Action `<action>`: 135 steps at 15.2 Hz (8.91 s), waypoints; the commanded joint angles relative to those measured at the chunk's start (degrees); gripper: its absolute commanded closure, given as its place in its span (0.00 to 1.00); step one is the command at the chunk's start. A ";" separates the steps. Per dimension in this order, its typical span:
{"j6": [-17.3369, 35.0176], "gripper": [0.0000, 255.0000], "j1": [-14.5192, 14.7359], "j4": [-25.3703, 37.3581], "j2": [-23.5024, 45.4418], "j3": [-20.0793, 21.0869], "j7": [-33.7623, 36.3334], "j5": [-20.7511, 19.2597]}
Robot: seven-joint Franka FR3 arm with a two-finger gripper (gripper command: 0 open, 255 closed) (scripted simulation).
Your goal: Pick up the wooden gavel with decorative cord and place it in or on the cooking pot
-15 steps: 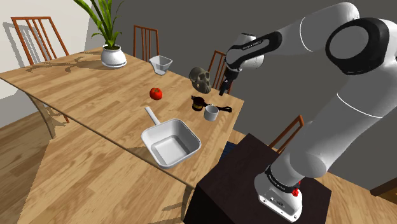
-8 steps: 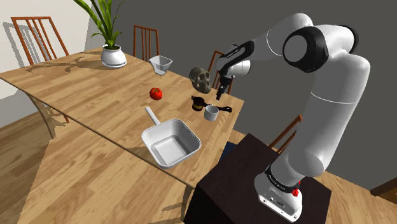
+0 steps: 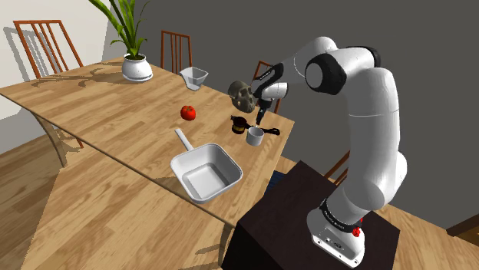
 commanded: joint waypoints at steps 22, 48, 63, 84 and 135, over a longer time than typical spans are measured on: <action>1.61 1.00 -5.61 16.49 18.86 3.63 -4.05 1.20; -4.92 1.00 -3.48 12.67 8.62 0.87 -3.17 -1.15; -12.19 1.00 -1.96 12.61 1.15 -1.34 -2.01 -3.68; -9.53 1.00 13.56 -4.48 -13.91 -0.97 14.51 -9.54; -1.64 0.00 34.87 -7.64 -9.27 9.14 46.21 -11.29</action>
